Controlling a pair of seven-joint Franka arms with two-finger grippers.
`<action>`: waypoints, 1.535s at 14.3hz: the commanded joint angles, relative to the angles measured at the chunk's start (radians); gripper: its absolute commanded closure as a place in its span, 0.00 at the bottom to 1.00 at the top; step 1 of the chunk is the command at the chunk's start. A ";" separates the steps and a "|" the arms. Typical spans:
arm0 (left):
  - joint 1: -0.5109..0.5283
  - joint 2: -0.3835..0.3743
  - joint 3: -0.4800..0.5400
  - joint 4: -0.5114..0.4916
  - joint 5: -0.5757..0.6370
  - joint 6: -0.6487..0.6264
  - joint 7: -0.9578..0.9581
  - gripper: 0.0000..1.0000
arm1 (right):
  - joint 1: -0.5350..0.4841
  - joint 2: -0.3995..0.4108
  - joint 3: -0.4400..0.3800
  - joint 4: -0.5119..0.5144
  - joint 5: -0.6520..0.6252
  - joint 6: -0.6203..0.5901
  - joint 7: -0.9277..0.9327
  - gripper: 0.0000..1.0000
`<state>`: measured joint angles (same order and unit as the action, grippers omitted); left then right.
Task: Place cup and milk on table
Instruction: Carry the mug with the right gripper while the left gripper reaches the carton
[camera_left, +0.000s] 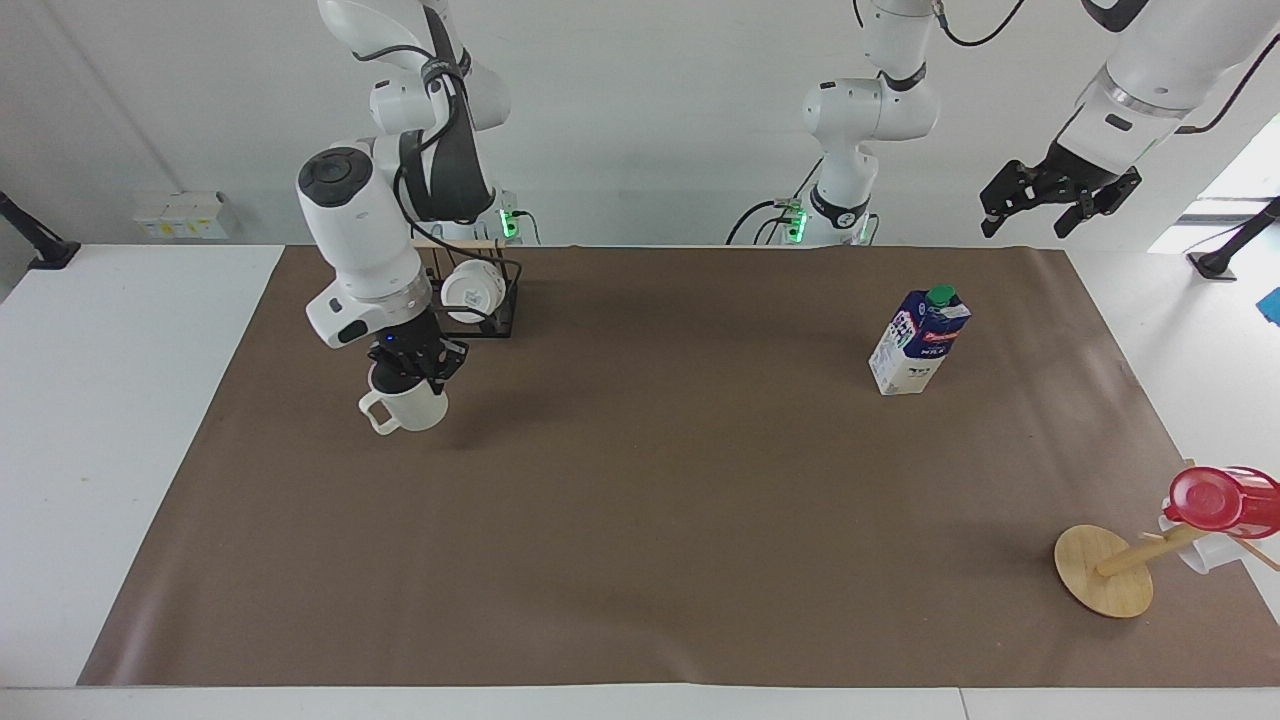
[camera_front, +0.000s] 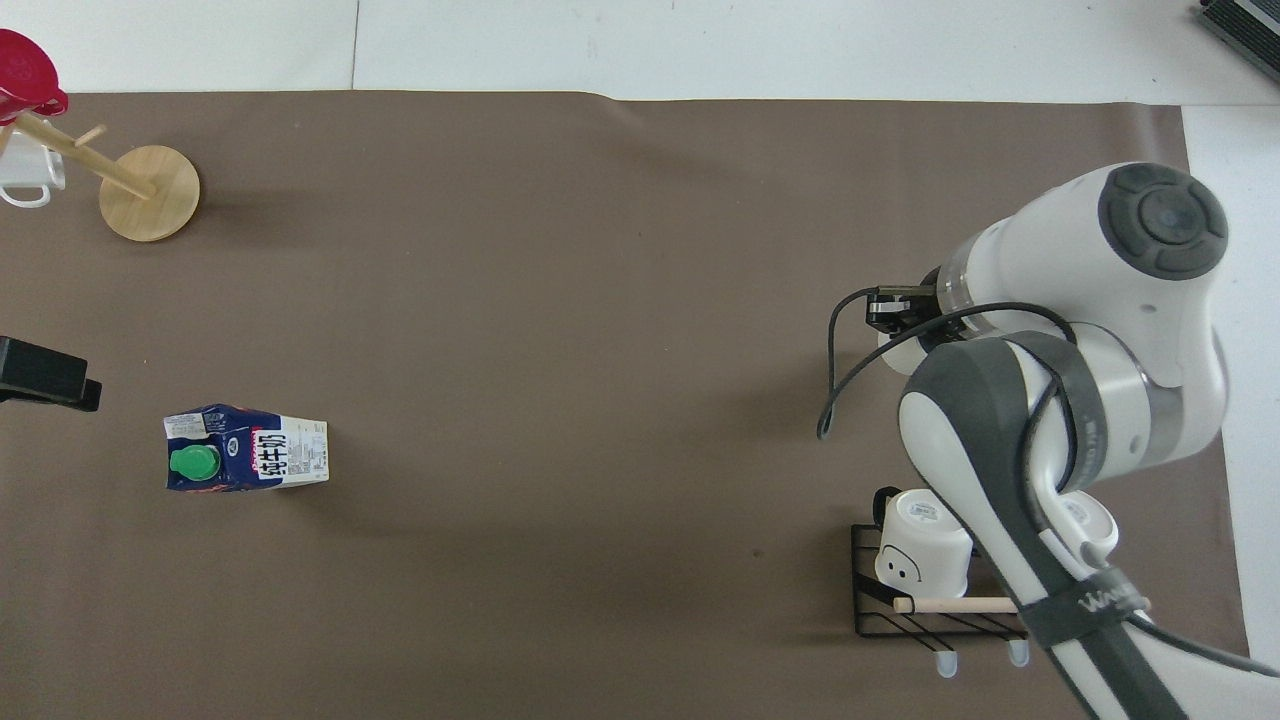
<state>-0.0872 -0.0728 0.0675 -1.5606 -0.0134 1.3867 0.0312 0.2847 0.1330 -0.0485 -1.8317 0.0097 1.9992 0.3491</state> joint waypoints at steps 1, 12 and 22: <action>0.001 -0.059 -0.002 -0.082 0.013 0.049 0.009 0.00 | 0.075 0.020 -0.001 0.035 -0.002 -0.017 0.111 1.00; -0.014 -0.148 -0.006 -0.318 0.013 0.193 0.009 0.00 | 0.326 0.117 -0.001 0.118 0.016 0.009 0.425 1.00; -0.016 -0.226 -0.011 -0.547 0.015 0.360 0.010 0.00 | 0.427 0.214 0.001 0.105 0.000 0.151 0.599 1.00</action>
<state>-0.0938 -0.2334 0.0525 -2.0136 -0.0134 1.6870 0.0339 0.7097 0.3349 -0.0458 -1.7374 0.0174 2.1416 0.9342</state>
